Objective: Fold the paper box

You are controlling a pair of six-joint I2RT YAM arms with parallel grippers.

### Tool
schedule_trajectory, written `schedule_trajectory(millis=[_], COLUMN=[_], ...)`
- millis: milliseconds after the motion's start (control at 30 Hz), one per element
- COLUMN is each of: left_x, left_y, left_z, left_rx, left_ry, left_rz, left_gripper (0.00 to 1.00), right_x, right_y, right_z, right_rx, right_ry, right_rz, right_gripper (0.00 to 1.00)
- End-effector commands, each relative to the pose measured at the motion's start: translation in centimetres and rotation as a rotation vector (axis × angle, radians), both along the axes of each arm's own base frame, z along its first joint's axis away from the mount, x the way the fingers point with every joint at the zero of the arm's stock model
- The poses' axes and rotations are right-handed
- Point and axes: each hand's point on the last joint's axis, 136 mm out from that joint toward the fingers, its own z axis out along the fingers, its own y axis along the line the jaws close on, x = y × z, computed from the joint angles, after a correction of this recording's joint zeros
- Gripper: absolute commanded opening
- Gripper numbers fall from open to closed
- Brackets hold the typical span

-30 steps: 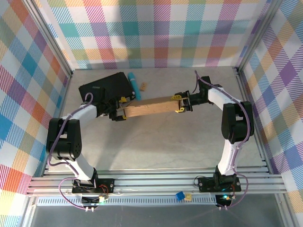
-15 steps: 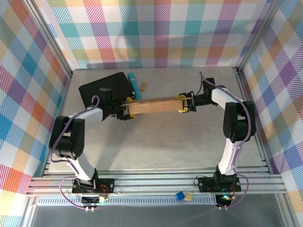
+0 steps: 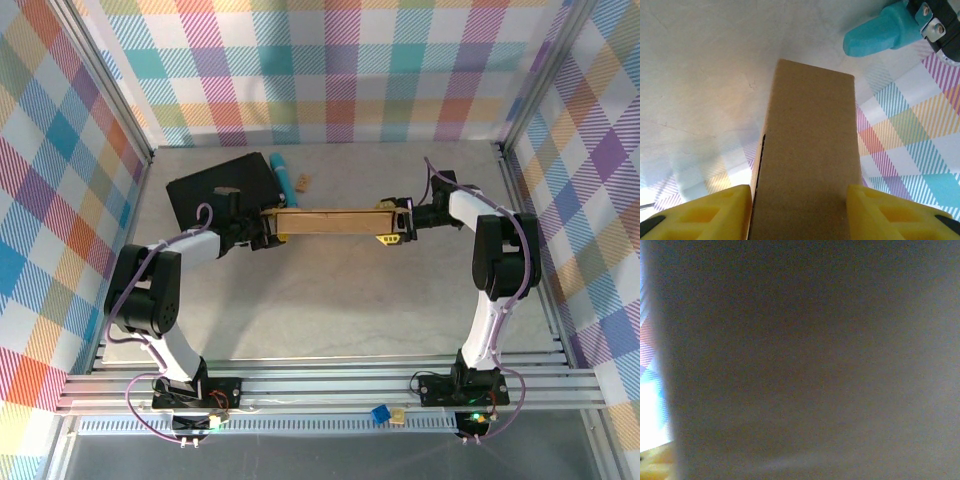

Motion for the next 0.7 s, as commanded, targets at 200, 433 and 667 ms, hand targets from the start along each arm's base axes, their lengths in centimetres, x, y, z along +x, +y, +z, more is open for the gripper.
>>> schedule_trajectory(millis=[200, 433, 667], left_x=[-4.8, -5.2, -4.7], left_y=[1.5, 2.2, 3.3], left_z=[1.6, 1.2, 2.1], left_rx=[0.068, 0.106, 0.114], left_ry=[0.138, 0.171, 0.135], left_rz=[0.023, 0.016, 0.063], left_gripper=[0.43, 0.41, 0.52], right_x=[0.8, 0.1, 0.2], right_y=[-3.0, -3.1, -3.0], right_z=[0.8, 0.2, -1.5], right_rx=[-0.187, -0.197, -0.185], right_ry=[-0.168, -0.162, -0.104], right_rz=[-0.012, -0.004, -0.036], right_gripper=[0.87, 0.81, 0.66])
